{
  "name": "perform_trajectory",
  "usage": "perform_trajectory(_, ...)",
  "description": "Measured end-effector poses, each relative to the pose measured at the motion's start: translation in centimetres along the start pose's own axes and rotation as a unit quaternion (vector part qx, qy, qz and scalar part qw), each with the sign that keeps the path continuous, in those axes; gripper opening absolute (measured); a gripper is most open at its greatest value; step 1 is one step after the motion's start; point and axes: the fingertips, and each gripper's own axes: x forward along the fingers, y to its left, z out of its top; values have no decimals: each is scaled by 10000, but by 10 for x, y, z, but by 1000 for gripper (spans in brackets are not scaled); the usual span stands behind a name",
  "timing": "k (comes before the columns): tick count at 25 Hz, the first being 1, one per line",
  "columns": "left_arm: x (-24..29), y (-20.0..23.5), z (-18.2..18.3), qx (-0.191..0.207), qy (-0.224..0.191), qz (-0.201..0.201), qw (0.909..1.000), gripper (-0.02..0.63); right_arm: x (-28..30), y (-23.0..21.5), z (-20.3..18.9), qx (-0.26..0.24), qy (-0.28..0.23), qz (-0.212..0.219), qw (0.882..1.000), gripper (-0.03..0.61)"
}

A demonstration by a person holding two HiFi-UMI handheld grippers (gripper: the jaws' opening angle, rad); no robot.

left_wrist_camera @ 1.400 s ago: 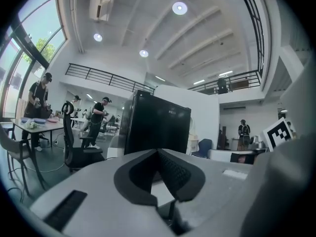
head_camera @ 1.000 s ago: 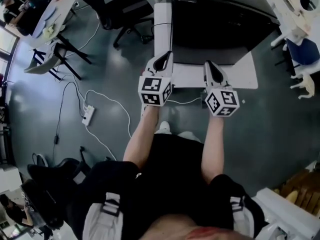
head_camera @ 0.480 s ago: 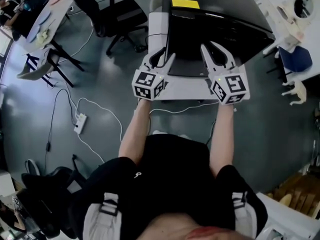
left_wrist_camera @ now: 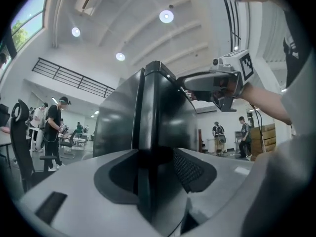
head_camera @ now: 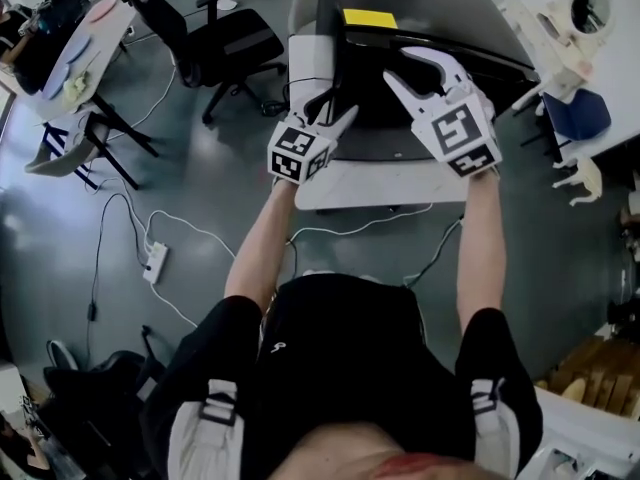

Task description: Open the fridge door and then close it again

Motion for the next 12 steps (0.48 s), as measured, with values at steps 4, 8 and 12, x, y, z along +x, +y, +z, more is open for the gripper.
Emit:
perform_trajectory(4,4,0,1,-18,-93,-114,9999,204,14,3,-6,-614,534,102,9966,137)
perform_trajectory(8,3,-3,-1,8,-137,-127,9998,202,15,4,-12,-806,860,141,9929,106)
perform_trajectory(12,1,-2,3,25,-105,-209,9997,201,14,2,-8,-581,822,267,9946,93)
